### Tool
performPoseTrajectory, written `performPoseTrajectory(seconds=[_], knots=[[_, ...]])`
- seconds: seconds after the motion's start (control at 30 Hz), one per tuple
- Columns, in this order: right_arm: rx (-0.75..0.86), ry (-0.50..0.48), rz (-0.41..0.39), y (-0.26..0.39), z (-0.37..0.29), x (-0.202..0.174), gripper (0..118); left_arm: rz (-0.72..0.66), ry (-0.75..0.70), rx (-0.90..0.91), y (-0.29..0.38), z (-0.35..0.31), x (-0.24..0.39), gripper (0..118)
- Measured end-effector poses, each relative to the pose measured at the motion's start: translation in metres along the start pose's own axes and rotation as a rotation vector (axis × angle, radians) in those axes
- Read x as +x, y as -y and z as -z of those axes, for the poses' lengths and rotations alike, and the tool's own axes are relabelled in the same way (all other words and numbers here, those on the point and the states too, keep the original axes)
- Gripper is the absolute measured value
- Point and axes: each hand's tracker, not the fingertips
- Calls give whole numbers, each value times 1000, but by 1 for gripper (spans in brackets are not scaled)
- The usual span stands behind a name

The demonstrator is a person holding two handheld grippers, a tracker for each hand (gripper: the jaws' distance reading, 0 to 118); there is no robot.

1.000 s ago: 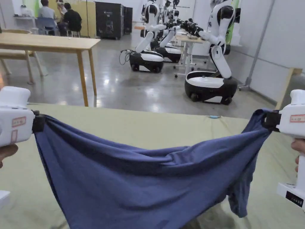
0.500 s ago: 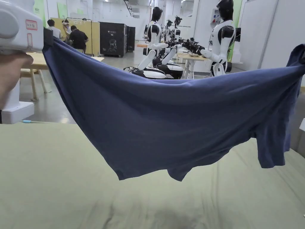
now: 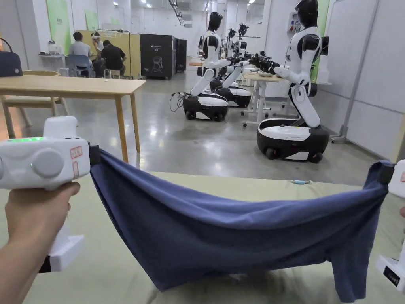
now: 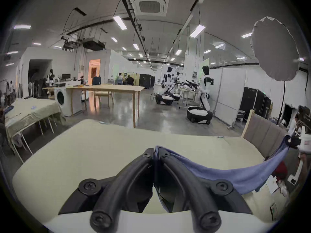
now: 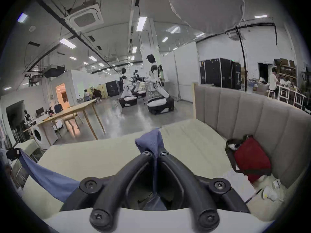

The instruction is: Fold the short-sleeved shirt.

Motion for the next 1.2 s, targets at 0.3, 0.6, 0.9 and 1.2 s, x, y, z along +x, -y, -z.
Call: performPoseTrajectory(seconds=[0.3, 0.6, 0.9, 1.2], knots=[[-92, -9, -93, 65, -94, 51, 3, 47, 85, -45, 51, -101, -25, 1], [-356, -10, -211, 267, -193, 105, 3, 70, 87, -378, 242, -216, -79, 3], [-323, 58, -181, 286, -208, 105, 55, 104, -32, -313, 271, -281, -40, 107], [101, -341, -179, 251, -301, -17, 84, 186, -31, -28, 244, -350, 15, 104]])
